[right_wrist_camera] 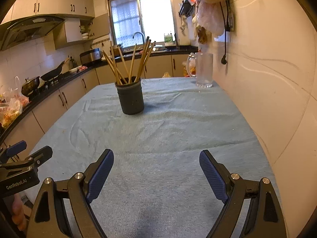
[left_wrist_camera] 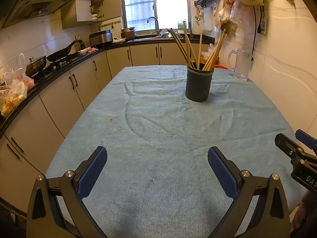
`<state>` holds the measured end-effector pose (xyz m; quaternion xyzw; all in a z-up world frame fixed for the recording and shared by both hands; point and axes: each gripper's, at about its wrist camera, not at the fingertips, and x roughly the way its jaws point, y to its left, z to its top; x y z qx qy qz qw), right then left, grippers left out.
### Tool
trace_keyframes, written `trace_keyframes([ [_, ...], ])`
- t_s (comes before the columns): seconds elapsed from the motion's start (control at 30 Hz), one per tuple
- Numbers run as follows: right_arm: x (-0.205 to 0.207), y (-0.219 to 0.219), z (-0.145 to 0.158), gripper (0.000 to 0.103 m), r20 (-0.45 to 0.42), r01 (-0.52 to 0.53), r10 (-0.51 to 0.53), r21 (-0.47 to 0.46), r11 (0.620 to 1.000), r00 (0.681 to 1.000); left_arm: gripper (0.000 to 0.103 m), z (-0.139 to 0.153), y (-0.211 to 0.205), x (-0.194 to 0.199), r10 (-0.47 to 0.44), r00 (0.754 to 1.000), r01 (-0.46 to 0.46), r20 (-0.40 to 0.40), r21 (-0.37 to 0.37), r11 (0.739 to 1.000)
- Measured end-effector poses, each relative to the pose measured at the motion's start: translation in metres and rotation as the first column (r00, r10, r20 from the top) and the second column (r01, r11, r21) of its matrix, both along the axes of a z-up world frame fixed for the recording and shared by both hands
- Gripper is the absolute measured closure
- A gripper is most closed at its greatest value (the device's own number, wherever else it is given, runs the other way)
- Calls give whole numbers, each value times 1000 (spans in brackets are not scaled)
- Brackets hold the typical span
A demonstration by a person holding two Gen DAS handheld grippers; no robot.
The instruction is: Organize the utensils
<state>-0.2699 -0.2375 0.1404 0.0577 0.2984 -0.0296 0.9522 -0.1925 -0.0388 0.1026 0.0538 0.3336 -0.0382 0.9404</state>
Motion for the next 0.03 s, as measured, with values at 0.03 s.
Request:
trace_keyframes([
  [0.03,3,0,-2,12,-7,-3,3,-4,1000,1000,2,-1,0,2,-1,1000,1,-5,2,1000],
])
